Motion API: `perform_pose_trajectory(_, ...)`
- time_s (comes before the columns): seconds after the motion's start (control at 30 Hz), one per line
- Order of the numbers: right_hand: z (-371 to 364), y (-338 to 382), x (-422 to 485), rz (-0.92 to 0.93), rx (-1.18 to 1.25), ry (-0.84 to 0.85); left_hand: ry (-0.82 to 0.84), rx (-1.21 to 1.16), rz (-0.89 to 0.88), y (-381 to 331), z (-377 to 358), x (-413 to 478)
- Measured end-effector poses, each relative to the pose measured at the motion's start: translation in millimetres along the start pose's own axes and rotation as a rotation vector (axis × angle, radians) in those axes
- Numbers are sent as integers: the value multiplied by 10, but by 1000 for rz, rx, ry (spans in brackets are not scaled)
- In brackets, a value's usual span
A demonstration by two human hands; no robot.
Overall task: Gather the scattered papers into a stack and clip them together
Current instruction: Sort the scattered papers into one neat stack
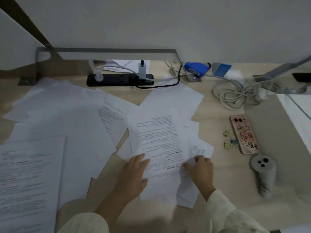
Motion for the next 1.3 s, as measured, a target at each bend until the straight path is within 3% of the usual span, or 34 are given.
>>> perform_pose_trajectory(0.17,93,31,69,146,123,75,-108,-7,8,-81,84,51)
perform_pose_trajectory(0.33,424,91,178,442,-241,-13,-326,103,-169,-385,399,331)
perform_pose_trajectory(0.53,517,253,199,691,-161,41,-277,272,-297,-665,386,655)
perform_pose_trajectory(0.6,480,235,277,632,-84,75,-257,300,-288,-592,320,677)
perform_pose_trajectory(0.67,504,102,426,454,17,19,-237,331,-286,-545,286,667)
perform_pose_trajectory(0.8,521,-155,632,188,-16,-43,-273,325,-317,-542,304,611)
perform_pose_trajectory(1.03,474,-116,711,232,-264,32,-320,251,-307,-598,406,709)
perform_pose_trajectory(1.17,523,7,570,338,111,129,-272,204,-294,-660,406,745)
perform_pose_trajectory(1.3,674,156,388,484,264,314,-292,179,-310,-715,493,763)
Point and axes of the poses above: each hand's wrist, its own x-axis towards the middle knuckle, its own z-axis out of the back of the hand, y = z × x, the point moved 6 cm from there along x, towards the middle knuckle, and after that the axes turned 1 degree about x, right-handed, at the moved point
